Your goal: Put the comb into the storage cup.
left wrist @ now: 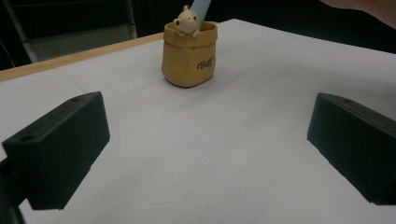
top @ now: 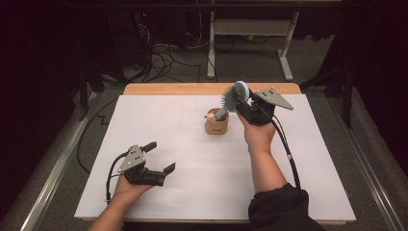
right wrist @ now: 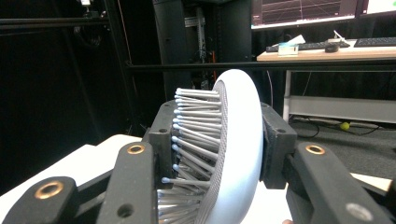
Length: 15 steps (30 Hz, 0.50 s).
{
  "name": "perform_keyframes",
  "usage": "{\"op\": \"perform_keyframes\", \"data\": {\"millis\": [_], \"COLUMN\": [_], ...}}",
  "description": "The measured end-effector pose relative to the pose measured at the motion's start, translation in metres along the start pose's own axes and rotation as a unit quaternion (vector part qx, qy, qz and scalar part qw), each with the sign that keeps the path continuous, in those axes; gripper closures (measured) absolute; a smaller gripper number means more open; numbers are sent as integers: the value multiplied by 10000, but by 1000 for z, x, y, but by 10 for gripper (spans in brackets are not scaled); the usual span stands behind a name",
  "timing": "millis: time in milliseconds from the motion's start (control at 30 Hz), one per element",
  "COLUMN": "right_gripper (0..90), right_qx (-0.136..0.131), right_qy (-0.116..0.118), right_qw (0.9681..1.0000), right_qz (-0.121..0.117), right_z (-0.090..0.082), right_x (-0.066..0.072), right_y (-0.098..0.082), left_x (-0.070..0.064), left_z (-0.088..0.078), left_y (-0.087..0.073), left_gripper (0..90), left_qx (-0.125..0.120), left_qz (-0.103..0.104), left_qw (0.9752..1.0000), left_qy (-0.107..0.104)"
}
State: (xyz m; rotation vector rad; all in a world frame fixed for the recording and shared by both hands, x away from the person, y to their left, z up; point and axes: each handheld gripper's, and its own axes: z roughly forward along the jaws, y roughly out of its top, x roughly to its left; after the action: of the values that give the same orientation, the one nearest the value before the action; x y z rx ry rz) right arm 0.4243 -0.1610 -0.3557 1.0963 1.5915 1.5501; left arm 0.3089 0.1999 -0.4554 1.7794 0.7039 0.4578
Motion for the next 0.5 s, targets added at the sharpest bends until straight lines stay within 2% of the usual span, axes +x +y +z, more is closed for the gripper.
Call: {"op": "perform_keyframes", "data": {"millis": [500], "right_gripper": [586], "right_qx": [87], "right_qy": [25], "right_qw": [10000], "right_qz": [-6], "right_z": [5], "right_x": [4], "right_y": [-7], "left_x": [1], "left_z": [0], "left_y": [0], "left_gripper": [0], "left_qx": [13], "left_qz": [0], "left_qw": [10000], "left_qy": [15]}}
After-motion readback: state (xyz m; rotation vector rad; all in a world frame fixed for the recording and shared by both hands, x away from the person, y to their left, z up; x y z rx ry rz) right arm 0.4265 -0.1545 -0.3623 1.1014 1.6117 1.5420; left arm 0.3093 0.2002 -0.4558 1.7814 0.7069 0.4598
